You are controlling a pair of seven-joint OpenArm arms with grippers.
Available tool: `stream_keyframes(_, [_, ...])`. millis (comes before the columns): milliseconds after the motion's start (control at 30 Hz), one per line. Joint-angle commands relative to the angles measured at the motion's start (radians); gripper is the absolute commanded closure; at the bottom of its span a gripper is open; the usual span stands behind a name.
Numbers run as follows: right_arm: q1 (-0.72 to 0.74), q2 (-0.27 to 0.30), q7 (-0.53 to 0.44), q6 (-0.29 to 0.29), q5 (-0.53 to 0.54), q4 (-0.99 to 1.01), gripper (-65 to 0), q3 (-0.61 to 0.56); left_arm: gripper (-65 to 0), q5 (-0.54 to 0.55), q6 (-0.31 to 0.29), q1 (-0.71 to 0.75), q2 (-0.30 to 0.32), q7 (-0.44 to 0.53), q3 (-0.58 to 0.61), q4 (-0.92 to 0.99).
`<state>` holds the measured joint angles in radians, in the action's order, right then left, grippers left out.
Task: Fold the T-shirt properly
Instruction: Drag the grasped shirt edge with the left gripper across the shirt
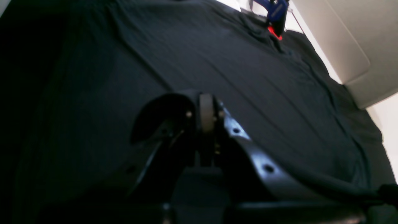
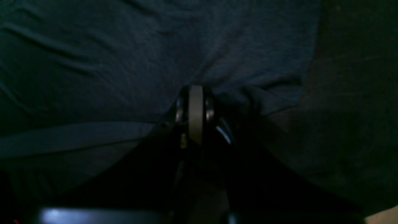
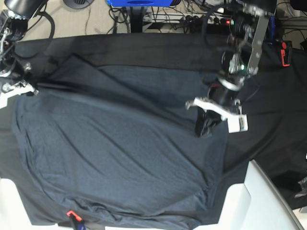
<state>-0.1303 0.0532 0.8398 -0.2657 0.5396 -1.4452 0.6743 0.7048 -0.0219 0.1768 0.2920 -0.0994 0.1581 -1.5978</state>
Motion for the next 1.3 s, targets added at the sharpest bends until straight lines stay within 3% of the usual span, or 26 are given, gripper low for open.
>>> stream_keyframes(0, [0.025,0.015,-0.014,0.027,0.007,0.004,-0.2,0.002,0.0,0.000,-0.003,-0.027,0.009,0.020,0.018,-0.003])
stream_keyframes(200, [0.073,0.037,-0.021,0.053,0.007,0.077,-0.2,0.002,0.0,-0.064,-0.002,-0.132,-0.001,0.025,0.116,0.086])
stream_keyframes(467, [0.131,0.056,-0.024,0.055,0.007,0.145,-0.2,0.009,0.0,-0.241,-0.002,-0.219,-0.115,0.022,0.128,0.153])
stream_keyframes(900, [0.143,0.080,-0.132,0.090,0.007,0.237,-0.2,0.003,0.0,-0.251,-0.002,-0.380,-0.150,0.022,0.137,0.267])
stream_keyframes(1267, [0.145,0.080,-0.135,0.090,0.007,0.237,-0.3,0.002,0.0,-0.253,-0.002,-0.403,-0.170,0.026,0.136,0.331])
